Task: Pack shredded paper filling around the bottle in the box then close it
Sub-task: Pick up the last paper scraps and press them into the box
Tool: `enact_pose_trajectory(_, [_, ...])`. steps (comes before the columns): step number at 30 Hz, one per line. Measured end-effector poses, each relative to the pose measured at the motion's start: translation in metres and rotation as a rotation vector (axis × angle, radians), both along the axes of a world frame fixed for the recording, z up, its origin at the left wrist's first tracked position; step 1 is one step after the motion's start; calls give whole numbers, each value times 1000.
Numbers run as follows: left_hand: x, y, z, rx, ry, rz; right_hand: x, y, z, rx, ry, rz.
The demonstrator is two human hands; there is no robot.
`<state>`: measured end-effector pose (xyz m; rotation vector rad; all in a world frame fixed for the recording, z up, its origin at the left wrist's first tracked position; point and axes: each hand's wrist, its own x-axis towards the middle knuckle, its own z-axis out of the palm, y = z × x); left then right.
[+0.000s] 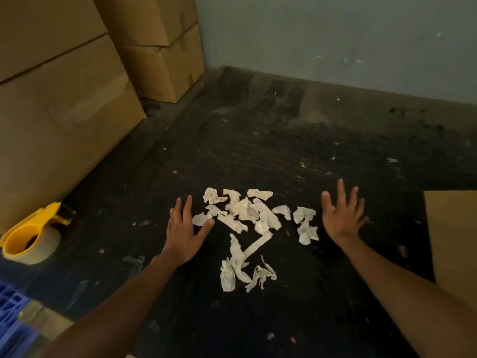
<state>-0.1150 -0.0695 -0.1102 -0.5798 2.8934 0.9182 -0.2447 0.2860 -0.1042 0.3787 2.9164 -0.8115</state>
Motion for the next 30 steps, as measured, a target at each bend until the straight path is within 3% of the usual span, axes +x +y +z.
enact_pose_trajectory(3, [-32, 7, 3, 8, -21, -84, -3, -10, -4, -24, -78, 207])
enact_pose_trajectory(8, [-46, 33, 14, -13, -75, -275, 41, -60, -5, -146, -42, 669])
enact_pose_trajectory(12, [-3, 67, 27, -324, -97, -408, 25, -71, -7, 174, 47, 882])
enact_pose_trajectory(17, [47, 100, -4, -337, 124, -834, -21, -100, 0, 439, 105, 1131])
enact_pose_trajectory(19, [41, 99, -12, -380, 136, -907, -33, -117, -2, 469, 128, 1256])
enact_pose_trajectory(23, [24, 90, -11, -364, 92, -788, -40, -137, -12, 484, 138, 1399])
enact_pose_trajectory(30, [14, 66, -21, -345, 219, -539, -27, -119, -6, 258, 262, 1262])
